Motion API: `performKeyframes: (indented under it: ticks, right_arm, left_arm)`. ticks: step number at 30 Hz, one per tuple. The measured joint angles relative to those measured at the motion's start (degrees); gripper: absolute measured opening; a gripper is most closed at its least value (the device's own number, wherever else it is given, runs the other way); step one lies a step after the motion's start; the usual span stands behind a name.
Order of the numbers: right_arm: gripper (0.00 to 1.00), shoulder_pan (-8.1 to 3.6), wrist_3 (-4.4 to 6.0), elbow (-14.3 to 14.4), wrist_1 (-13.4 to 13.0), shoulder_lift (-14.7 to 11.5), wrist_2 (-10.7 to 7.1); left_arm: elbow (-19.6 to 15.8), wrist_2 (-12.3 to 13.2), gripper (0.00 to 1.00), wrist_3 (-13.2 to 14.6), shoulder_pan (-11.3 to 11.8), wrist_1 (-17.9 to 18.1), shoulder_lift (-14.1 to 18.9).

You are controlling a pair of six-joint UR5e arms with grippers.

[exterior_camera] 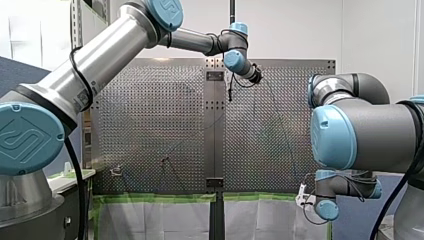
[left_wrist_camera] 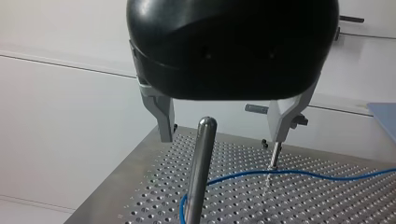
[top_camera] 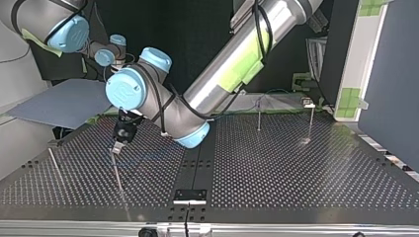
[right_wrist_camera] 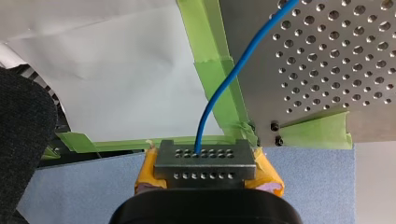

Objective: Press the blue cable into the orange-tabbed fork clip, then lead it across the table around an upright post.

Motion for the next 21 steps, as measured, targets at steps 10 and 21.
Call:
performKeyframes:
  ticks: [10, 21]
  right_arm:
    - [0.0, 0.04, -0.01, 0.0, 0.03, 0.01, -0.09]
    - [0.0, 0.23, -0.03, 0.0, 0.11, 0.01, -0.12]
  left_arm:
    - [-0.01, -0.41, 0.98, -0.09, -0.05, -0.09, 0.81]
    - [-0.07, -5.06, 0.98, -0.25, -0.07, -1.4, 0.98]
